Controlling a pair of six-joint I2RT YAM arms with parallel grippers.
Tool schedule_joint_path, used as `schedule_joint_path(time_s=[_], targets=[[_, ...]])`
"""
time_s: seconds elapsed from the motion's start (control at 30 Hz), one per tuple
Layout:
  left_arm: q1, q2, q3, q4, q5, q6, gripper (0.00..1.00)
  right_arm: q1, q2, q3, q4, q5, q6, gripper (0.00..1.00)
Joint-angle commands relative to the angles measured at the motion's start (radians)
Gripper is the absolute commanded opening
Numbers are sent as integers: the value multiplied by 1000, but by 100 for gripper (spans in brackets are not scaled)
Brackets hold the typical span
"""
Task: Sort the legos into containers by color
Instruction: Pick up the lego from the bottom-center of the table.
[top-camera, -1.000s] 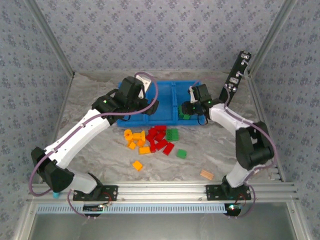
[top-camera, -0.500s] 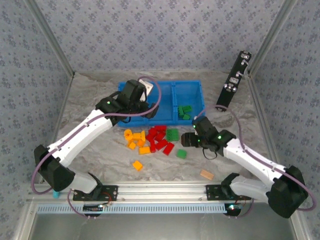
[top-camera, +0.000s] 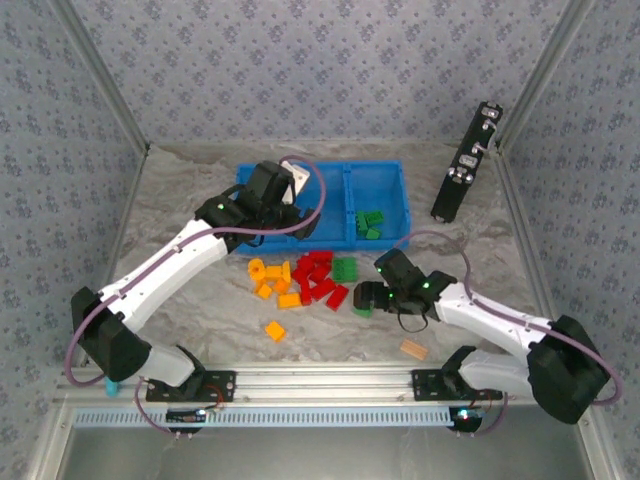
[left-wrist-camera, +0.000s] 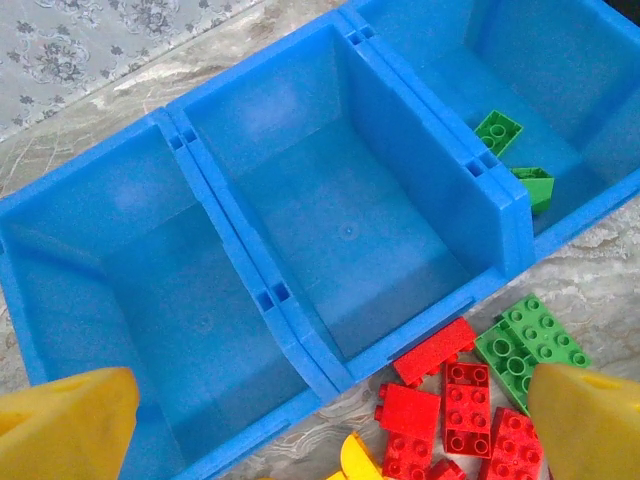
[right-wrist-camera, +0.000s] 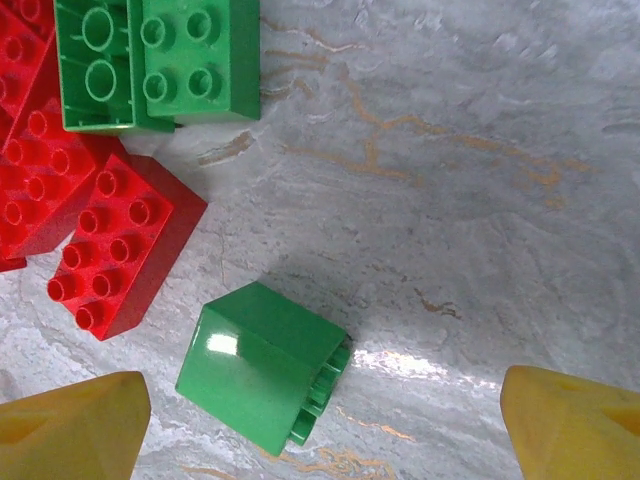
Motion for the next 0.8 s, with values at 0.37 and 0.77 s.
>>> schedule_joint_path(time_s=[0.37, 0.77], targets=[[2, -86, -104, 58, -16, 5, 100, 80, 260, 126, -17, 21, -16, 95], [2, -126, -155, 73, -31, 19, 100, 118, 348, 141, -65, 99, 17, 72]])
